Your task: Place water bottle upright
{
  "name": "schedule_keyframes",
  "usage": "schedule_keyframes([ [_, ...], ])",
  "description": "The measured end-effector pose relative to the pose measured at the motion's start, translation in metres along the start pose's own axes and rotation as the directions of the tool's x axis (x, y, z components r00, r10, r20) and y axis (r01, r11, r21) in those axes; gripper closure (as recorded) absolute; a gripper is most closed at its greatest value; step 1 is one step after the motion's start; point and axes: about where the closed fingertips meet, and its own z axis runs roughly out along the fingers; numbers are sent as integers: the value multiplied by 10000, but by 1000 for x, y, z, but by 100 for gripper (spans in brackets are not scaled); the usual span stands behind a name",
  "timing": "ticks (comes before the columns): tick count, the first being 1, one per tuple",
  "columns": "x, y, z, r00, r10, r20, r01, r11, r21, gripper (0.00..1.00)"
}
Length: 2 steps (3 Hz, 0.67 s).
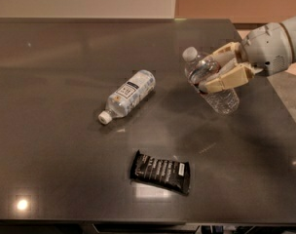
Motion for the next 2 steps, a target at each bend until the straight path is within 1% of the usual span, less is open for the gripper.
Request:
schedule_keyframes([
  [1,-3,-3,-5,9917,282,1254,-333,9987,389,100],
  [2,-7,-6,-9,9717,389,2330,-557,9963,660,100],
])
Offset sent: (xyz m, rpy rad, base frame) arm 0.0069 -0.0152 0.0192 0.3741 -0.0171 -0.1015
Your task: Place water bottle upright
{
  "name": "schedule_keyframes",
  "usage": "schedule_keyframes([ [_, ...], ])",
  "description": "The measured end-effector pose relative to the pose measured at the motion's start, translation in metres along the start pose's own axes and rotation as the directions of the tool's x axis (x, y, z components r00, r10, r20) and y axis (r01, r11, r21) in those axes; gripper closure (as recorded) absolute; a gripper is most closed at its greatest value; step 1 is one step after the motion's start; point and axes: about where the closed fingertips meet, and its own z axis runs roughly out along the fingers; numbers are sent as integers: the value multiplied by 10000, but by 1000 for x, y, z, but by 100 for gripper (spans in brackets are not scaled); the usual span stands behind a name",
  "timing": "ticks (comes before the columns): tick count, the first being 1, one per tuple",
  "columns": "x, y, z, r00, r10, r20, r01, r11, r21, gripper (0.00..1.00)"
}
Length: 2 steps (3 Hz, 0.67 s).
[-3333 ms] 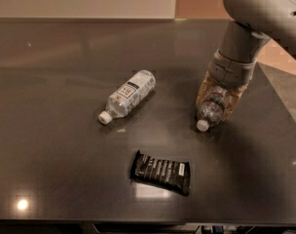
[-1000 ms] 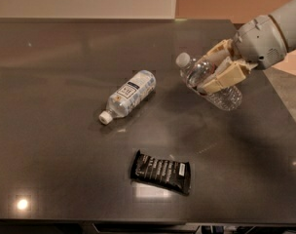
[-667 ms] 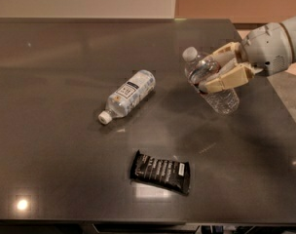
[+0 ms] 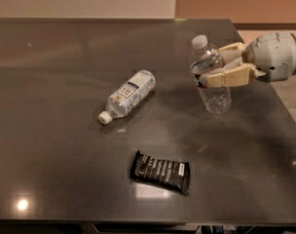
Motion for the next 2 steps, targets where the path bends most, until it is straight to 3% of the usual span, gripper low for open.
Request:
schedule_keyframes([
  [2,7,-3,1,9835,661,1685,-703,9973,194,100],
])
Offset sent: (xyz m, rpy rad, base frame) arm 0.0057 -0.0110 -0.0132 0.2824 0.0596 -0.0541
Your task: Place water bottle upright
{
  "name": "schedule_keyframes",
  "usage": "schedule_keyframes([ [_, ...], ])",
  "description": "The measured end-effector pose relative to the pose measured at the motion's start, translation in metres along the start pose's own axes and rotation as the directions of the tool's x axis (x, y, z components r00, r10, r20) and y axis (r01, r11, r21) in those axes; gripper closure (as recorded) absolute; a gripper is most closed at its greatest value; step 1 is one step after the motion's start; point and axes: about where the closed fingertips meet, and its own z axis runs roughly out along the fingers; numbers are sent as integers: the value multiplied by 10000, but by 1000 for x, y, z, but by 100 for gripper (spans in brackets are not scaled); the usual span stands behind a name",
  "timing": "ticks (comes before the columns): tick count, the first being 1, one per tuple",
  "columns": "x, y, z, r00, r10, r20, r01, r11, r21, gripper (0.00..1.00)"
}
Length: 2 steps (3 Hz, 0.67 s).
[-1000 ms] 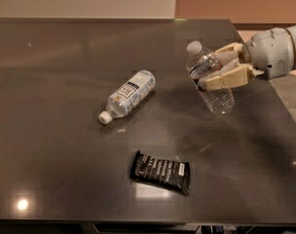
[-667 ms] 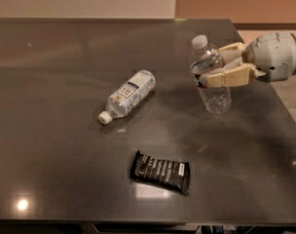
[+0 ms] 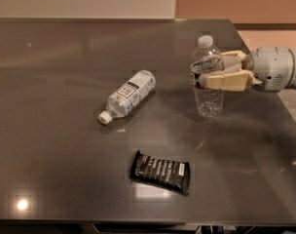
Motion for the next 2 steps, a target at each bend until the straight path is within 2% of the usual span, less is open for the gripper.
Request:
schedule_keyframes([
  [2,7,0,0,9918,156,1272,-159,9999,16,100],
])
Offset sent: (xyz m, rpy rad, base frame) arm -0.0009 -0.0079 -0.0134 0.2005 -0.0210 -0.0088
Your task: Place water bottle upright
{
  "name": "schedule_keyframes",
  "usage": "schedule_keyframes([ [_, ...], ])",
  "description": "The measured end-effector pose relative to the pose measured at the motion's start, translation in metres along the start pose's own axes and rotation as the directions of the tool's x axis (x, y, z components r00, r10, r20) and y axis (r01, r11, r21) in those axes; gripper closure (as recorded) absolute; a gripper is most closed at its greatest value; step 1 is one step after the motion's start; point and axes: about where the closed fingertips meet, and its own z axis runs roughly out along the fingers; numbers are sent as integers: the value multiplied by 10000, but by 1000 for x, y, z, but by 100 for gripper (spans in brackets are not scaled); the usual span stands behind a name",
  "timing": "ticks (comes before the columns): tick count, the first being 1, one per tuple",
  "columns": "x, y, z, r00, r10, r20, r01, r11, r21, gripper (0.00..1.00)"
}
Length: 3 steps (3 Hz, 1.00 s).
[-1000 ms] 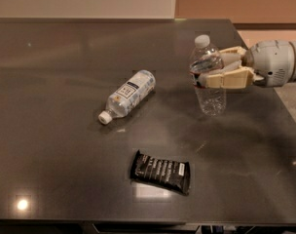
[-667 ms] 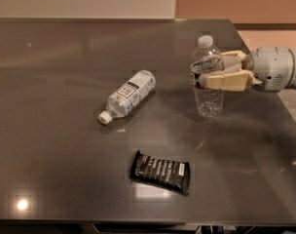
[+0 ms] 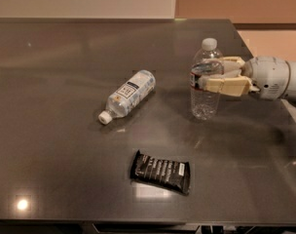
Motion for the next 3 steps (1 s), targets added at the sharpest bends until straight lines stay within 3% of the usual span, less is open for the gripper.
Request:
schedule_keyframes([
  [3,12,-2,0,9964,299,798,-308,9995,96,100],
])
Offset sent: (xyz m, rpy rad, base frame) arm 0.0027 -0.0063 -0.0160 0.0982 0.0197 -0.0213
